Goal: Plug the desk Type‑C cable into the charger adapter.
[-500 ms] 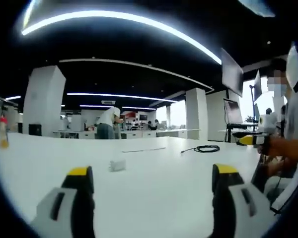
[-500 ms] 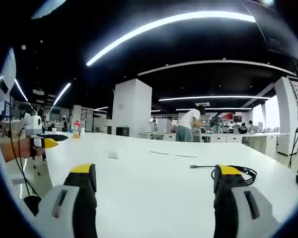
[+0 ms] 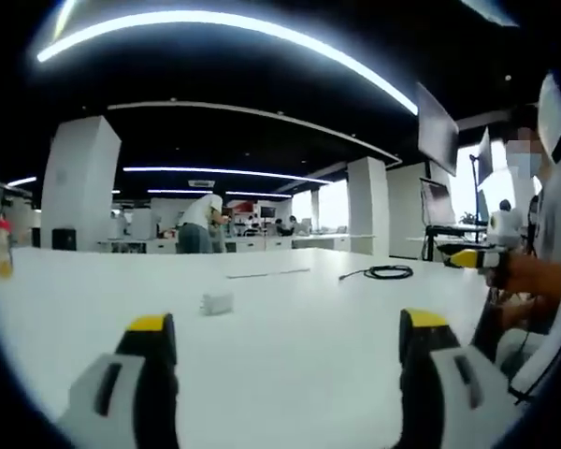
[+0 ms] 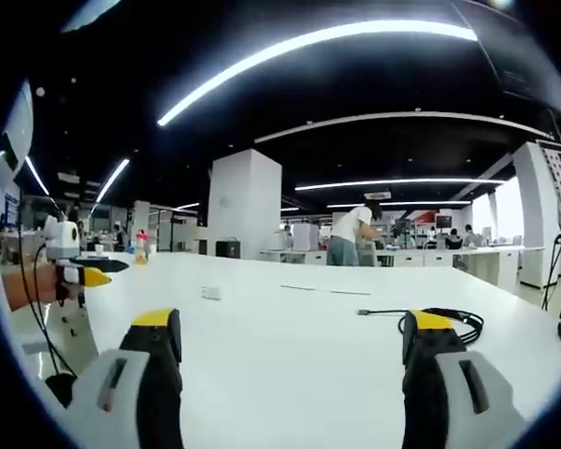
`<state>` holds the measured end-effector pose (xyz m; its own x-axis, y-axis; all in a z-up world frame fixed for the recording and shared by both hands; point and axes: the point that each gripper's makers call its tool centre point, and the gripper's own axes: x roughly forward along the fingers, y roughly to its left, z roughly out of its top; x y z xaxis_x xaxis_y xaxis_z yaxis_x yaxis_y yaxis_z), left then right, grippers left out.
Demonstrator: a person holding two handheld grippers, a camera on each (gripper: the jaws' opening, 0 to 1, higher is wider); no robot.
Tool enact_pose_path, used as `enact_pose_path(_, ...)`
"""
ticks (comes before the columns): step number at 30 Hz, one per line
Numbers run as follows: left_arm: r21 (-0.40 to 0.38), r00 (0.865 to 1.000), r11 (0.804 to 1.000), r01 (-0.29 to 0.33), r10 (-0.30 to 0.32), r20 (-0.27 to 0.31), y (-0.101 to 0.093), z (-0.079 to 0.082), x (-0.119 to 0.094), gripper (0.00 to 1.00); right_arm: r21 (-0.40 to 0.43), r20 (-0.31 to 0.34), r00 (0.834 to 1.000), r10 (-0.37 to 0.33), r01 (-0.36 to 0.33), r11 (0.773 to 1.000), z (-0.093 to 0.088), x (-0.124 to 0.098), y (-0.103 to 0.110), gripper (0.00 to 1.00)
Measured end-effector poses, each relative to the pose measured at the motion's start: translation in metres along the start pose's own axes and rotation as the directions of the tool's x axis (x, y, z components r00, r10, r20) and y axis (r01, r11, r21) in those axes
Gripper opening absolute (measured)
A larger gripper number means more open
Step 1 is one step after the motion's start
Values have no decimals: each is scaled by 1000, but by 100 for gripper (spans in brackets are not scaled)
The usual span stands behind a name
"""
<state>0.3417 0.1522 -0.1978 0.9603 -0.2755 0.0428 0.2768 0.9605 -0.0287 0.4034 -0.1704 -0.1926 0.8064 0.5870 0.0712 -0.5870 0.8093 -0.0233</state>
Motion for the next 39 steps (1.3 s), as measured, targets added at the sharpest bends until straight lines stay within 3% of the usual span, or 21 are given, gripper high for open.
enact_pose_path(11,16,1000,1000,2,-2,-26,-5,-10,5,99,5,-18,1000,-2,2,1000,-8,-2,-4,100)
enact_pose_path(16,8,999,999,36,-36,12,-13,1,9,100,3,10,1000,-24,24,1000,-3,-2,-9,100)
enact_pose_path(24,-27,999,999,43,-43,10,-5,-6,11,99,-9,-2,999,-33,33,999,-4,-2,-7,100)
enact_pose_path(39,8,999,999,34,-34,-33,-8,-15,15,99,-10,-20,1000,-16,15,1000,-6,1,-1,100)
